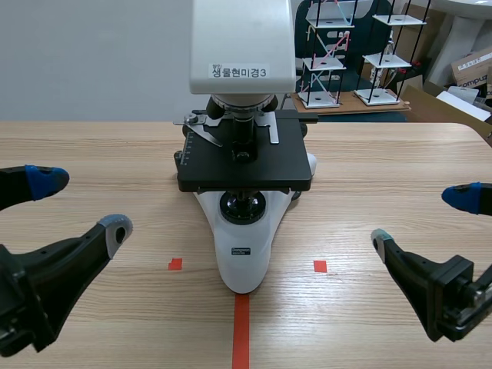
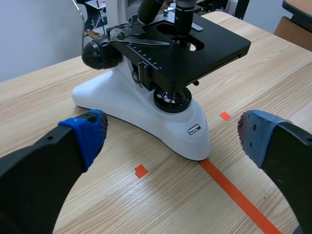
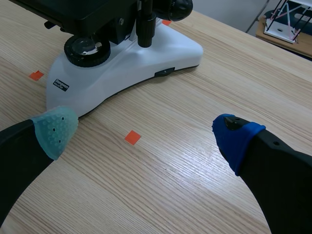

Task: Point at the stage clip

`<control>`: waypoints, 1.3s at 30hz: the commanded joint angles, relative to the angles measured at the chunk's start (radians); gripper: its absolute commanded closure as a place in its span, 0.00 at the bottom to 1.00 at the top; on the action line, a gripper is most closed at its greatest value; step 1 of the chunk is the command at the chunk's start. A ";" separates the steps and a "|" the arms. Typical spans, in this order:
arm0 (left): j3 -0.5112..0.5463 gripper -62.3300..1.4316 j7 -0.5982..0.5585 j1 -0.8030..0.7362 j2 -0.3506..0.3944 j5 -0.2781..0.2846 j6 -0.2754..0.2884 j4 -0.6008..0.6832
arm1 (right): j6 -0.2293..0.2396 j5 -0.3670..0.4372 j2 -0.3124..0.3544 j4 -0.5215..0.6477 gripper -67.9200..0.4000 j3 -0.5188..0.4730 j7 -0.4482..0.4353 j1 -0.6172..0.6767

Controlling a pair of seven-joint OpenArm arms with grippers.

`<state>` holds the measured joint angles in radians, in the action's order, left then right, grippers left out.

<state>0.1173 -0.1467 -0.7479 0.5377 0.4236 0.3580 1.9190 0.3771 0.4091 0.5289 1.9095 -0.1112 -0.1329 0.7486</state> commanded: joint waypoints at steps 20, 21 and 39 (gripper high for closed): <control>-0.002 0.95 0.220 0.420 -0.002 -0.023 0.084 -0.115 | -0.004 0.010 0.008 0.014 0.10 -0.012 -0.007 -0.001; -0.007 0.95 0.219 0.438 -0.002 -0.023 0.103 -0.138 | -0.004 0.010 0.008 0.014 0.10 -0.012 -0.007 -0.001; -0.151 0.95 0.283 0.744 -0.011 -0.097 0.240 -0.317 | -0.004 0.010 0.008 0.014 0.10 -0.012 -0.007 -0.001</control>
<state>-0.0422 0.1493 -0.0151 0.5282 0.3111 0.6052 1.5871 0.3771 0.4091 0.5289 1.9095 -0.1112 -0.1291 0.7486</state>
